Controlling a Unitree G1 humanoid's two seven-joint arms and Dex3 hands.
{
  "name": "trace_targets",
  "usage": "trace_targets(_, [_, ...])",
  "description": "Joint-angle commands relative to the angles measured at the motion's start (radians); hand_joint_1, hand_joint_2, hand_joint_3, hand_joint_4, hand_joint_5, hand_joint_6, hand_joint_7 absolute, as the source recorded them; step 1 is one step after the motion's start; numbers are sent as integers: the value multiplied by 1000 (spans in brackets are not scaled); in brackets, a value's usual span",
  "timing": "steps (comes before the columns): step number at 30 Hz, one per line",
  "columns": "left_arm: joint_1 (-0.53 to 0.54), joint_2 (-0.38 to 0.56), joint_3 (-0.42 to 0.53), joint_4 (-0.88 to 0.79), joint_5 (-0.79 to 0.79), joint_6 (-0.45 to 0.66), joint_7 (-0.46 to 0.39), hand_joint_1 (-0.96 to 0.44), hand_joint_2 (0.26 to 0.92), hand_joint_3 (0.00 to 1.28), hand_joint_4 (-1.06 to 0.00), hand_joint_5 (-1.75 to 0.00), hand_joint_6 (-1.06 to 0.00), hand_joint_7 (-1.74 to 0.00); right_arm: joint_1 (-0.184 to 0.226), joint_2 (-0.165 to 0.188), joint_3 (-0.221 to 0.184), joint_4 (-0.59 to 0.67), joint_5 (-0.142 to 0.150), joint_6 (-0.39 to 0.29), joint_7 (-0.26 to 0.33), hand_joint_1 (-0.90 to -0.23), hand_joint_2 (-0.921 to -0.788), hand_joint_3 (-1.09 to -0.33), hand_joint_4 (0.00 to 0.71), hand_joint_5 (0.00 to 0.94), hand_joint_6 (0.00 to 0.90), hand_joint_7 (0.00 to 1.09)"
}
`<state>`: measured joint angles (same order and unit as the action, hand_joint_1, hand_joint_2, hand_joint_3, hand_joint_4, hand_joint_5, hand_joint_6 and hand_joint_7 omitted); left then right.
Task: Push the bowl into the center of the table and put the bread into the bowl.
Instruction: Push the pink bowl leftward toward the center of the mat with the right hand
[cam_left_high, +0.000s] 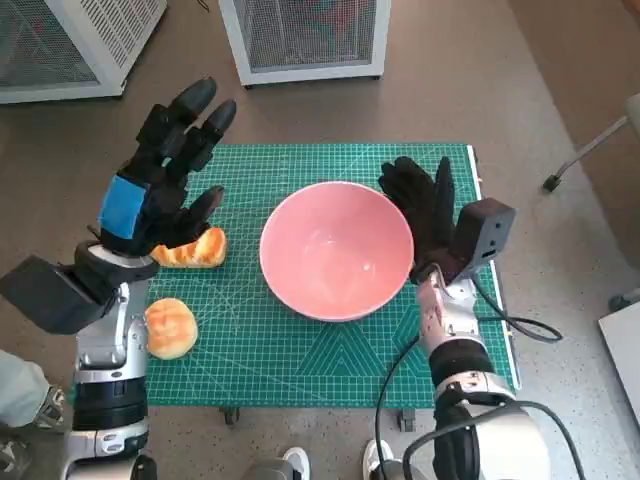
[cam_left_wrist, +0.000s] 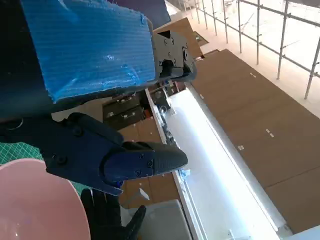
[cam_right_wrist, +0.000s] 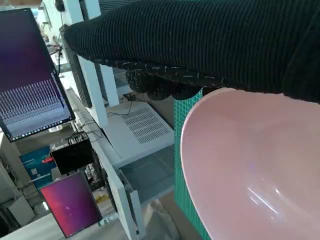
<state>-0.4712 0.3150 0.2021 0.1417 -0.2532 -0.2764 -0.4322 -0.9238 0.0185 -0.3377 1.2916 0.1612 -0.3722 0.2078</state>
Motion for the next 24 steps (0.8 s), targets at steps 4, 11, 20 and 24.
trace_targets(4, [19, 20, 13, -33, -7, 10, 4, -628, 921, 438, -289, 0, -113, -383, 4, -4, -10, 10, 9, 24, 2, -582, -921, -763, 156, 5, 141, 209])
trace_targets(11, [33, 22, 16, -56, -4, 20, 9, -637, 921, 438, -286, 0, -116, -377, -1, -34, -25, -5, 23, 8, 30, -576, -921, -770, 157, 4, 139, 208])
trace_targets(20, [51, 30, 23, -107, -5, 52, 24, -646, 921, 444, -284, 0, -117, -374, -17, -79, -37, -70, 53, -88, 100, -589, -921, -754, 153, 1, 127, 204])
trace_targets(24, [53, 34, 26, -120, -7, 63, 30, -644, 921, 446, -283, -1, -117, -373, -16, -90, -31, -123, 62, -158, 137, -604, -921, -746, 154, 3, 122, 207])
